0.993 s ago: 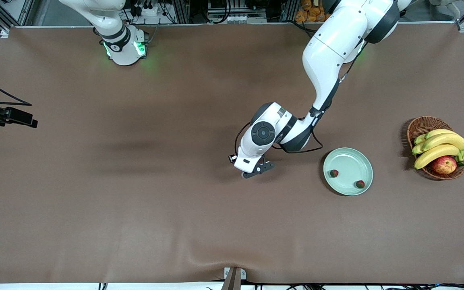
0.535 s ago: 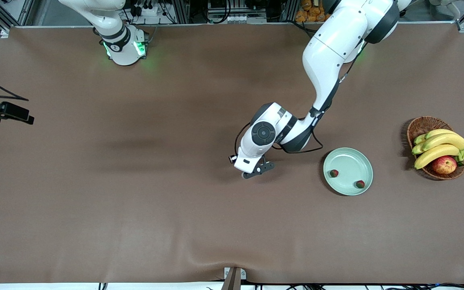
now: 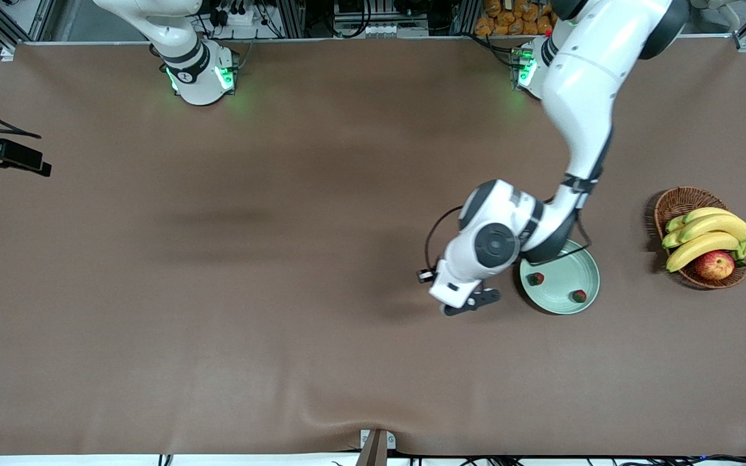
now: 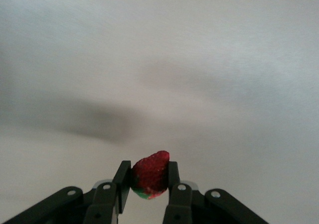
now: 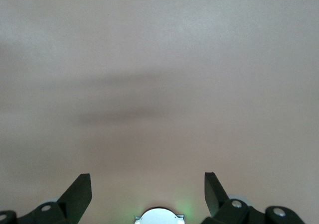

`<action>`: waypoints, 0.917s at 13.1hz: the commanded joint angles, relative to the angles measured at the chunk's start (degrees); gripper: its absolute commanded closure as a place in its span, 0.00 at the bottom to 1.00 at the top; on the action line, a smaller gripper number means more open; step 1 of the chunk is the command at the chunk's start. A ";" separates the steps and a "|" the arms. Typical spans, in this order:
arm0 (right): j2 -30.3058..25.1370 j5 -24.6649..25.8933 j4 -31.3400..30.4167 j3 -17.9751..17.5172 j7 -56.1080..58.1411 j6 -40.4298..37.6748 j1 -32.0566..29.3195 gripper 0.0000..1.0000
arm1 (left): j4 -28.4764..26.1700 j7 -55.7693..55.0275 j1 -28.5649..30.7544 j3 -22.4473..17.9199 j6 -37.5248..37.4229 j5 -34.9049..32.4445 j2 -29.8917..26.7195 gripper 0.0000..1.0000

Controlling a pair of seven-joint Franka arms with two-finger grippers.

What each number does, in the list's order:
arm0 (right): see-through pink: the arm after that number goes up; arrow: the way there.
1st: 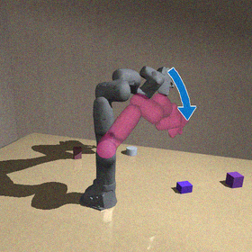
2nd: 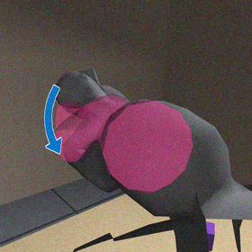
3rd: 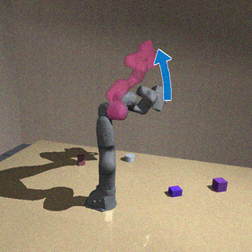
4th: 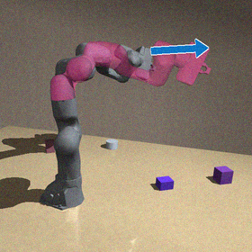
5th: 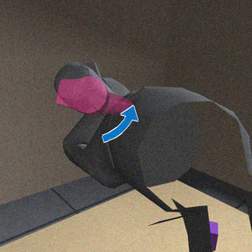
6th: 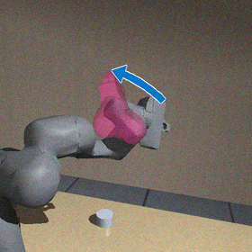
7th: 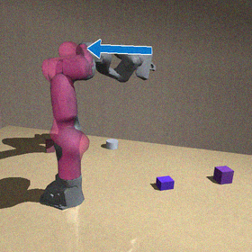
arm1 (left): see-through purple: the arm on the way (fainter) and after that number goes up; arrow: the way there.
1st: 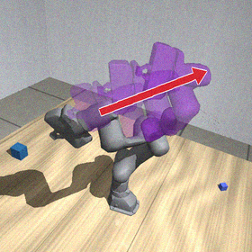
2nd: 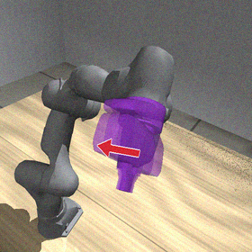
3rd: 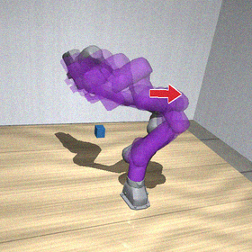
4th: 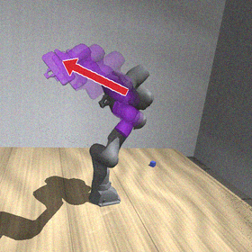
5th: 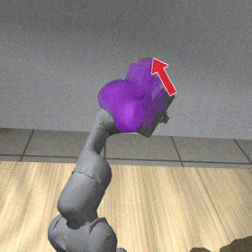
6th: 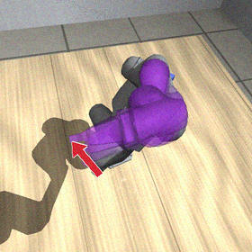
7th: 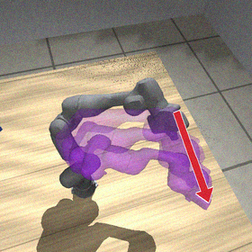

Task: Collect all strawberries into plate
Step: 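Move the left gripper over the plate and release the strawberry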

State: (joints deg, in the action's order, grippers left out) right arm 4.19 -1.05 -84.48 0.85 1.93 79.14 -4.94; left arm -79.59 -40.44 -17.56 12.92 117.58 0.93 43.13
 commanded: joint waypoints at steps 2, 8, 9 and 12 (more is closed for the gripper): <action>-0.59 3.77 -0.07 1.87 -0.52 -0.66 3.44 0.00 | -3.64 12.99 5.17 0.44 -6.57 -1.28 -3.57 1.00; -0.67 2.90 -2.45 1.78 -2.54 1.45 4.24 0.00 | -5.40 33.45 15.35 0.09 -9.82 -2.93 -5.25 1.00; -0.76 2.81 -2.36 1.78 -2.80 1.71 4.24 0.00 | -5.49 36.98 17.28 0.17 -10.08 -3.82 -5.08 1.00; -0.76 2.72 -2.27 1.78 -3.86 1.72 4.41 0.00 | -6.45 39.99 19.49 -0.18 -10.17 -4.09 -4.03 1.00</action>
State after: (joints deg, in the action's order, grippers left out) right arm 4.30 1.32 -86.42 2.00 -0.61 80.77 -1.50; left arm -83.94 -1.74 1.22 12.45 107.82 -1.75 39.97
